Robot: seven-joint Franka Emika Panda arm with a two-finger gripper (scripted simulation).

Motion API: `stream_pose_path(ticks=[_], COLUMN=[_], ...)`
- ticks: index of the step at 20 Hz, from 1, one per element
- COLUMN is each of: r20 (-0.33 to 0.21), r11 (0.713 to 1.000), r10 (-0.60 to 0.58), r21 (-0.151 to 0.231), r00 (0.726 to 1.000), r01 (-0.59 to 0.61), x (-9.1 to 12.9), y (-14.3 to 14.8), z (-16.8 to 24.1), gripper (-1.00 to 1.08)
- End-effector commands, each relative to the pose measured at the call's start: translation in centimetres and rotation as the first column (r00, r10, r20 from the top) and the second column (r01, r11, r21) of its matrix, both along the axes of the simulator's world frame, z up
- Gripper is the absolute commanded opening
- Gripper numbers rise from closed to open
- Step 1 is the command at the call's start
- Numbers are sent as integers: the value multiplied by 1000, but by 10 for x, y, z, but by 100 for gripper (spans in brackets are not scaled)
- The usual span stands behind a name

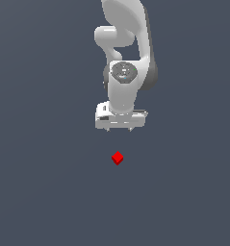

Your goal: Pick up the red cube and move it to a goal position.

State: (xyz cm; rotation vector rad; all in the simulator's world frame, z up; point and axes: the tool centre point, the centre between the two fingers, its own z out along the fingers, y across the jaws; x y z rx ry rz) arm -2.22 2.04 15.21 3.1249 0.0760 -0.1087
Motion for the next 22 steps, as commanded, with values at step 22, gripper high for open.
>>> stream_pose_path(ticks=[22], r20=[31], r11=[954], r10=[300], r21=[14], r00=[953], r01=[-301], x=[34], y=[-11], z=[-62], gripper=[100])
